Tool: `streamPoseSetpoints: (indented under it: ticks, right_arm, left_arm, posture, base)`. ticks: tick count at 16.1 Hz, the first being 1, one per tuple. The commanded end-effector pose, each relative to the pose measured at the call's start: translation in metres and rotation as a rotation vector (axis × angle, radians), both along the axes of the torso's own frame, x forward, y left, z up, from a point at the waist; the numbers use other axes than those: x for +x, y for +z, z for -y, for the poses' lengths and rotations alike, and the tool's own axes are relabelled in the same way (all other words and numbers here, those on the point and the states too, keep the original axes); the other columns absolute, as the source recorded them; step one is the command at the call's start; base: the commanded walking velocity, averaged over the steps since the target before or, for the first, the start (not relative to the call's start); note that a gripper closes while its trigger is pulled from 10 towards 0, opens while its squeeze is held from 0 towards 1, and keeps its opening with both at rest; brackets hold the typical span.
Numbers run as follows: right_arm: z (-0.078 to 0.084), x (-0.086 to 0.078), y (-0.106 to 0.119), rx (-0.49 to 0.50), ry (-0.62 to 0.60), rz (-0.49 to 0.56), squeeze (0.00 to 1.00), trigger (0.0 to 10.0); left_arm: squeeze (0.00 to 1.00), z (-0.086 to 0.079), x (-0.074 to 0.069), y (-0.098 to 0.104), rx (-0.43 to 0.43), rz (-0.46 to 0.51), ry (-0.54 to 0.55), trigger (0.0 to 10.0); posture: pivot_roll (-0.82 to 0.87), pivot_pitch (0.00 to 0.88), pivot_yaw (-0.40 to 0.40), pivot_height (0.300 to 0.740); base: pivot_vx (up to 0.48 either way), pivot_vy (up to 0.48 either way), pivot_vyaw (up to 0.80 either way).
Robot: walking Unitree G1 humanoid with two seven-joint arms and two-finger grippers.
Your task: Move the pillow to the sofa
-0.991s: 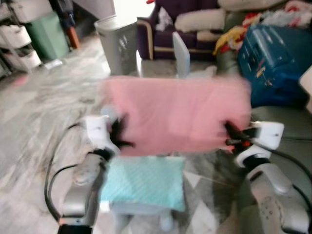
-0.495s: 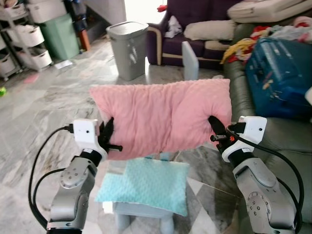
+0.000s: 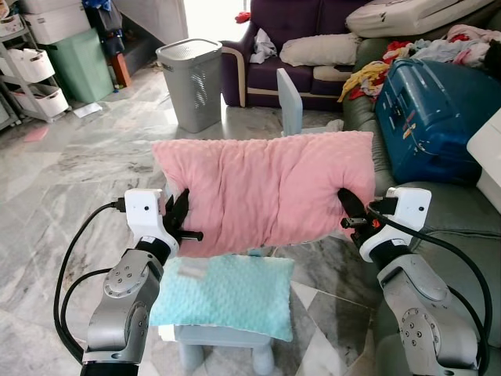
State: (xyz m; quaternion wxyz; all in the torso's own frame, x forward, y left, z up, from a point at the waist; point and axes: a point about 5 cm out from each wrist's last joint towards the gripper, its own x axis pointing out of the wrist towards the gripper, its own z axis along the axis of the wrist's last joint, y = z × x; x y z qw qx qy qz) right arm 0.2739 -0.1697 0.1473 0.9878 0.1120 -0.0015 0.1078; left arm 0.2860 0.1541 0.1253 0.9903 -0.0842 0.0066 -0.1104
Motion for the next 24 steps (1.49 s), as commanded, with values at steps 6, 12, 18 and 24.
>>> streamPoseSetpoints:
  ticks: [6,12,18,24]
  right_arm:
    - [-0.007,-0.003,0.006,-0.003,0.036,0.01,0.0,10.0]
    - [-0.012,0.001,0.007,-0.009,0.048,0.016,0.0,10.0]
    - [-0.019,0.003,0.006,0.0,0.058,0.015,0.0,10.0]
    - [-0.018,0.006,0.008,-0.001,0.053,0.028,0.0,10.0]
  left_arm:
    - [0.0,0.0,-0.003,0.001,-0.024,-0.018,-0.004,10.0]
    - [0.0,0.0,-0.004,0.001,-0.021,-0.034,-0.021,10.0]
    - [0.0,-0.003,-0.003,0.003,-0.004,-0.037,-0.021,10.0]
    - [0.0,-0.002,-0.002,0.004,0.0,-0.041,-0.029,10.0]
  posture:
    - [-0.15,0.0,0.022,0.74]
    - [-0.15,0.0,0.035,0.74]
    - [-0.14,0.0,0.047,0.74]
    - [-0.14,0.0,0.055,0.74]
  base:
    - [0.0,0.0,-0.43]
    - [0.0,0.351,0.0]
    - [0.0,0.45,0.0]
    - [0.0,0.453,0.0]
